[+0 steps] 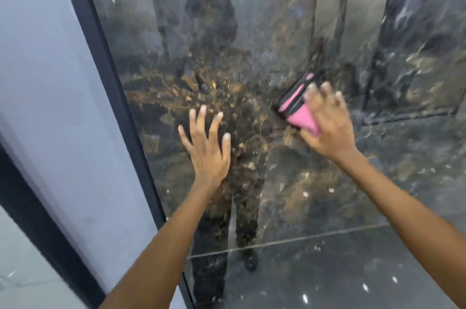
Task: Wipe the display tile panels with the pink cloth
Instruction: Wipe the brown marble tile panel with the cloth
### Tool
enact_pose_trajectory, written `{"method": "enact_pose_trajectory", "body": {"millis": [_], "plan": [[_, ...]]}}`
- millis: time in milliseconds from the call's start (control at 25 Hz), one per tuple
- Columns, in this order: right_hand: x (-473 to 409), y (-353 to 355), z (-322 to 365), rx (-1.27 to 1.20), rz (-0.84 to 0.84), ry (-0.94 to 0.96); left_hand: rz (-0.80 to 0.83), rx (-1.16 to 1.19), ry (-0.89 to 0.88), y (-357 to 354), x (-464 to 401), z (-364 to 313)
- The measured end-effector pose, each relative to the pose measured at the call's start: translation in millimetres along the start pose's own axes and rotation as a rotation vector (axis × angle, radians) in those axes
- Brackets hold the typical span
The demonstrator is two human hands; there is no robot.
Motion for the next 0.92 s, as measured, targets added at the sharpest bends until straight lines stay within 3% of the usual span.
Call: {"method": "enact_pose_trajectory", "body": {"millis": [40,80,120,240,280,320,360,480,520,560,600,680,720,760,800,920], "plan": [[-26,8,-14,-0.098,-0.076,-0.229,-0.052,0.031,-0.038,2,-35,-16],[-42,11,-12,-0.165,-0.101,-0.337,-0.111,0.05,-0.073,7,-69,-29],[-50,11,2,-0.183,-0.093,-0.256,-0.167,0.056,-0.11,13,-103,-39],[-45,2,47,-0.002,0.109,0.577,-0.262,-0.029,-0.17,28,-194,-55],[-57,8,29,0.044,0.112,0.663,-0.259,-0.072,-0.16,30,-217,-57],[-80,16,2,0.077,0.036,0.604,-0.248,-0.115,-0.128,32,-233,-58],[-109,25,-29,0.057,-0.023,0.406,-0.234,-0.158,-0.086,31,-243,-58],[-173,63,-119,-0.155,-0.142,-0.448,-0.214,-0.237,-0.03,23,-248,-56],[-179,66,-114,-0.222,-0.171,-0.567,-0.206,-0.245,-0.033,22,-249,-55],[-182,63,-95,-0.263,-0.153,-0.528,-0.196,-0.248,-0.035,22,-250,-54],[-180,54,-65,-0.242,-0.109,-0.287,-0.192,-0.251,-0.037,23,-251,-53],[-149,36,0,-0.064,0.049,0.471,-0.204,-0.257,-0.047,23,-251,-50],[-145,38,2,0.048,0.093,0.667,-0.206,-0.259,-0.048,23,-250,-50],[-158,42,-18,0.096,0.059,0.707,-0.208,-0.261,-0.049,22,-249,-50],[-182,54,-45,0.068,0.01,0.563,-0.212,-0.263,-0.052,22,-249,-51],[-269,104,-140,-0.212,-0.151,-0.429,-0.217,-0.264,-0.038,22,-251,-52]]}}
Point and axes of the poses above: each hand's wrist, its own x-axis away from the middle knuckle, its own y-axis out of the back of the hand, z = x × y, the point moved 4 cm from there along -x, towards the middle knuckle, and after that the axes turned 8 degrees about x, right-handed, at the moved point
